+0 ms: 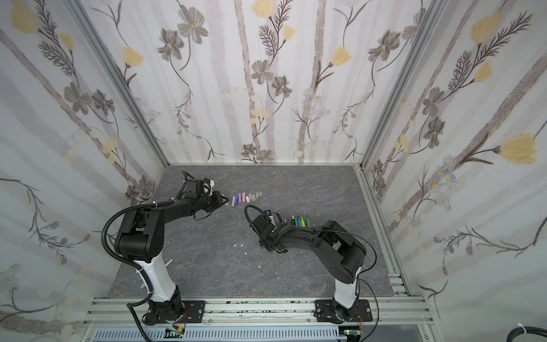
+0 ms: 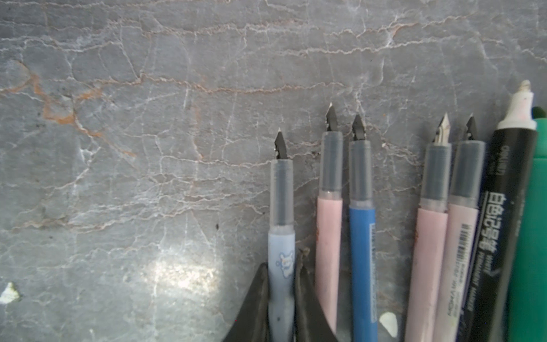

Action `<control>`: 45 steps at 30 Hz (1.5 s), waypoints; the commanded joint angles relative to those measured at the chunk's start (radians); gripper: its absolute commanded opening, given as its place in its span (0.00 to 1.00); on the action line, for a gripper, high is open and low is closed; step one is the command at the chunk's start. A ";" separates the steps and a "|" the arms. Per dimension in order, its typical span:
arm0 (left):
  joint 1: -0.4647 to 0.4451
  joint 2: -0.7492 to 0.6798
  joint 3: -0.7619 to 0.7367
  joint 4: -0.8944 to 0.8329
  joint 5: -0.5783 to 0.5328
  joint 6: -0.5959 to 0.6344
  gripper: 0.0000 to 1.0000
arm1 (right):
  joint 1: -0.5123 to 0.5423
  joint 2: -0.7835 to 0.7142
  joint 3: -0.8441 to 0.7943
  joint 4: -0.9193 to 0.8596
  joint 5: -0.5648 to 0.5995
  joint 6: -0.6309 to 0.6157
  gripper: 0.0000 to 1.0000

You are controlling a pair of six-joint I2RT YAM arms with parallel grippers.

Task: Open the pen caps
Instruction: 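Lower the uncapped pen beside the pens while the left gripper carries the cap, then open the left gripper to drop the yellow cap beside the pink caps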

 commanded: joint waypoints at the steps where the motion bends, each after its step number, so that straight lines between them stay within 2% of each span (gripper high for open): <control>1: 0.000 0.021 0.018 0.012 0.012 0.018 0.00 | 0.000 -0.011 -0.004 -0.018 0.031 0.015 0.20; 14: 0.002 0.086 0.059 -0.020 -0.018 0.063 0.00 | 0.001 -0.096 0.017 -0.032 0.062 -0.013 0.28; 20: 0.002 0.116 0.088 -0.028 -0.021 0.087 0.04 | -0.012 -0.183 0.017 -0.047 0.083 -0.028 0.29; 31: -0.004 0.179 0.164 -0.114 -0.031 0.136 0.12 | -0.044 -0.268 -0.042 -0.039 0.078 -0.030 0.30; 45: -0.026 0.183 0.212 -0.197 -0.027 0.162 0.28 | -0.060 -0.283 -0.059 -0.034 0.072 -0.032 0.30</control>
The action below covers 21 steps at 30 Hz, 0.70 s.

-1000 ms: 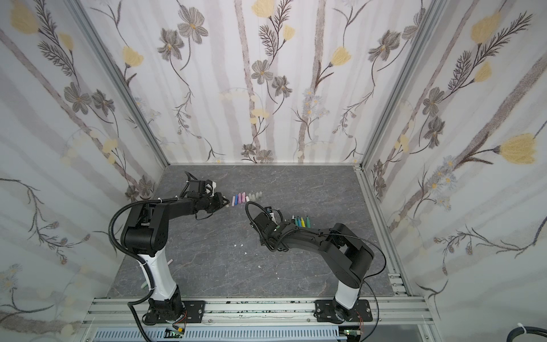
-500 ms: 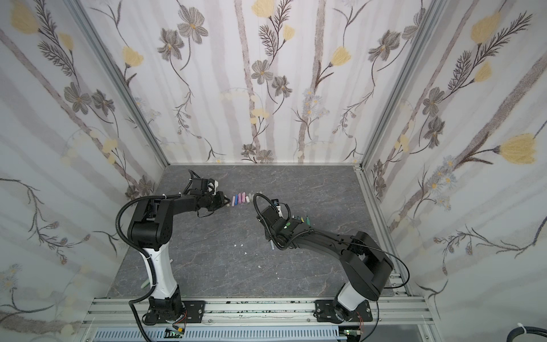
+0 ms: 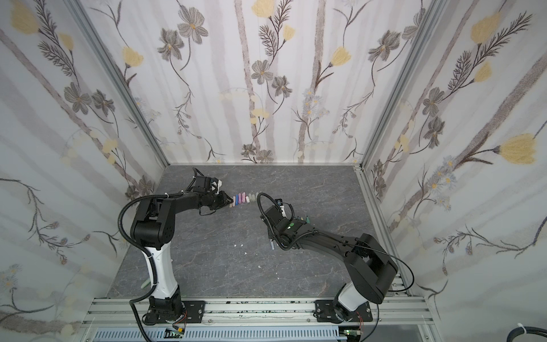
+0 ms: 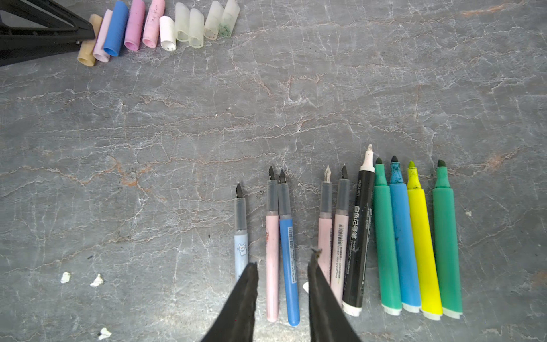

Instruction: Open the pen caps

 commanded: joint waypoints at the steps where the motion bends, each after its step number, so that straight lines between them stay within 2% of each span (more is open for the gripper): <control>1: 0.001 -0.002 0.009 -0.038 -0.008 0.019 0.29 | -0.001 -0.011 -0.005 0.005 0.007 0.000 0.30; 7: 0.008 -0.099 -0.053 0.014 -0.049 -0.019 0.36 | -0.019 -0.045 -0.017 0.005 0.027 -0.020 0.32; 9: 0.019 -0.173 -0.095 0.059 -0.054 -0.048 0.54 | -0.034 -0.074 -0.015 0.007 0.038 -0.052 0.43; 11: 0.032 -0.256 -0.132 0.099 -0.062 -0.080 0.81 | -0.075 -0.121 -0.013 0.009 0.063 -0.088 0.64; 12: 0.036 -0.295 -0.149 0.117 -0.067 -0.089 0.91 | -0.091 -0.142 -0.012 0.012 0.070 -0.104 0.72; 13: 0.039 -0.339 -0.167 0.131 -0.088 -0.095 1.00 | -0.110 -0.167 -0.009 0.015 0.072 -0.125 0.88; 14: 0.042 -0.383 -0.184 0.142 -0.122 -0.095 1.00 | -0.138 -0.190 -0.007 0.019 0.078 -0.150 1.00; 18: 0.054 -0.547 -0.302 0.244 -0.287 -0.104 1.00 | -0.261 -0.252 -0.020 0.066 0.116 -0.230 1.00; 21: 0.059 -0.650 -0.423 0.351 -0.417 -0.063 1.00 | -0.400 -0.289 -0.088 0.157 0.169 -0.252 0.99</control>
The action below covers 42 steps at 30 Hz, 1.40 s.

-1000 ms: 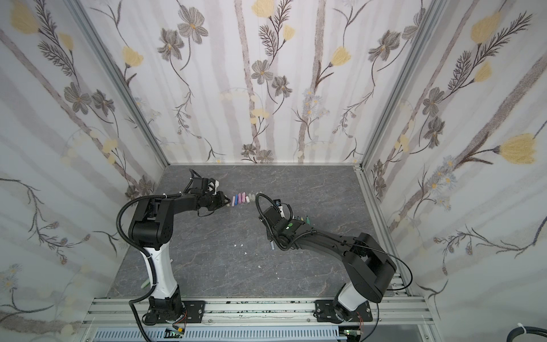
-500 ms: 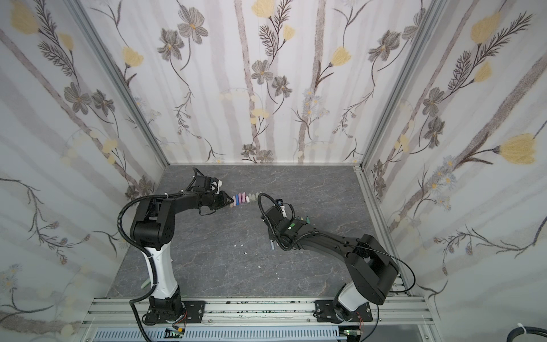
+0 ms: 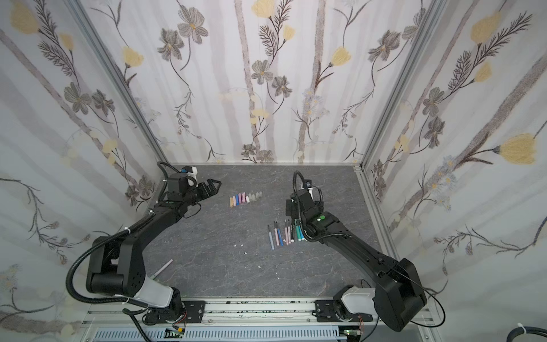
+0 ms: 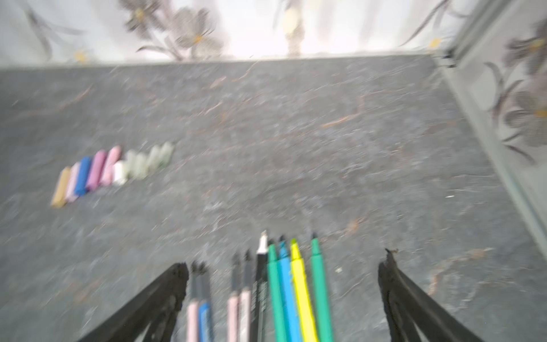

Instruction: Open the pen caps

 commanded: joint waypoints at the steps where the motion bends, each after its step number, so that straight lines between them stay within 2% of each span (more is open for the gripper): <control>1: 0.005 -0.077 -0.098 0.136 -0.231 0.026 1.00 | -0.127 -0.045 -0.082 0.134 0.076 -0.080 1.00; 4: 0.007 -0.116 -0.209 0.232 -0.297 0.150 1.00 | -0.277 -0.105 -0.241 0.326 0.014 -0.200 1.00; 7: 0.008 -0.148 -0.339 0.357 -0.400 0.235 1.00 | -0.368 -0.155 -0.461 0.662 0.023 -0.314 1.00; 10: 0.008 -0.159 -0.507 0.594 -0.441 0.291 1.00 | -0.442 -0.161 -0.622 0.902 -0.064 -0.308 1.00; 13: 0.008 -0.122 -0.668 0.878 -0.405 0.358 1.00 | -0.470 -0.132 -0.689 1.044 -0.100 -0.267 1.00; 17: 0.010 -0.080 -0.639 0.883 -0.392 0.385 1.00 | -0.494 -0.040 -0.782 1.335 -0.096 -0.252 1.00; 19: 0.009 -0.061 -0.630 0.897 -0.399 0.407 1.00 | -0.503 -0.009 -0.794 1.420 -0.109 -0.255 1.00; 23: 0.011 0.032 -0.665 1.078 -0.418 0.442 1.00 | -0.541 0.124 -0.829 1.636 -0.175 -0.247 1.00; 24: 0.013 0.068 -0.675 1.135 -0.415 0.443 1.00 | -0.541 0.131 -0.841 1.666 -0.234 -0.267 1.00; 27: 0.027 0.110 -0.695 1.205 -0.406 0.432 1.00 | -0.542 0.153 -0.834 1.654 -0.267 -0.277 1.00; 30: 0.034 0.105 -0.686 1.176 -0.382 0.427 1.00 | -0.537 0.237 -0.822 1.751 -0.320 -0.311 1.00; 31: 0.034 0.101 -0.681 1.158 -0.382 0.425 1.00 | -0.537 0.223 -0.807 1.694 -0.335 -0.317 1.00; 34: 0.034 0.105 -0.679 1.165 -0.457 0.401 1.00 | -0.525 0.211 -0.734 1.534 -0.320 -0.323 1.00; 37: 0.035 0.106 -0.679 1.165 -0.462 0.396 1.00 | -0.514 0.230 -0.749 1.595 -0.303 -0.338 1.00; 42: 0.036 0.106 -0.677 1.163 -0.462 0.396 1.00 | -0.514 0.226 -0.747 1.586 -0.302 -0.337 1.00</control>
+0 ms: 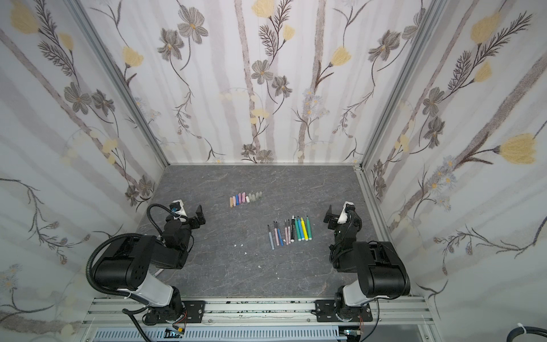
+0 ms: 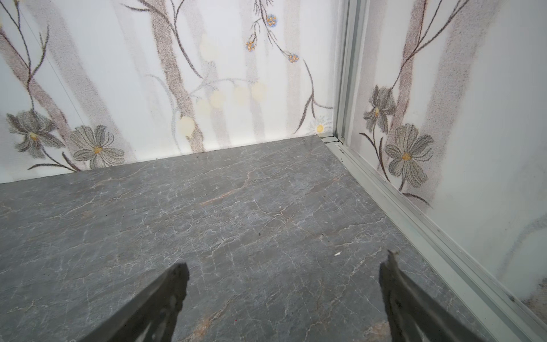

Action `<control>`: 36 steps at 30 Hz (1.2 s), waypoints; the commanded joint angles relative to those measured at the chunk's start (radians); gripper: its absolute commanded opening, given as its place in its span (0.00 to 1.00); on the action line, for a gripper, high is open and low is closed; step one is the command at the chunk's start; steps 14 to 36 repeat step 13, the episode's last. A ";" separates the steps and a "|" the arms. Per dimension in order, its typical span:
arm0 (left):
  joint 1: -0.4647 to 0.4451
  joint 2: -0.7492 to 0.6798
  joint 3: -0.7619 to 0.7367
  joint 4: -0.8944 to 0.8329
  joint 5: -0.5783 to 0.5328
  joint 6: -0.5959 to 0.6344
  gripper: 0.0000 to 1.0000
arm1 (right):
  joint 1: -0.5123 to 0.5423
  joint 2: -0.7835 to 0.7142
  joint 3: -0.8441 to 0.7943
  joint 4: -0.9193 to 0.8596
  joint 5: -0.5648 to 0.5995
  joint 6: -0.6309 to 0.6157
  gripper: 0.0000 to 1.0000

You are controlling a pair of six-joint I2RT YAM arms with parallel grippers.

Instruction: Open the pen caps

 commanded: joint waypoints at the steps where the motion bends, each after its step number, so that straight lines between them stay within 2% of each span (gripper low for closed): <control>1: 0.002 0.003 0.008 0.051 -0.018 -0.015 1.00 | 0.001 0.002 0.000 0.024 -0.002 -0.025 1.00; 5: -0.019 0.003 -0.005 0.079 -0.048 0.003 1.00 | 0.002 0.002 -0.001 0.024 -0.001 -0.025 1.00; 36: -0.019 0.003 -0.009 0.084 -0.047 0.003 1.00 | 0.001 0.001 -0.001 0.025 -0.001 -0.025 1.00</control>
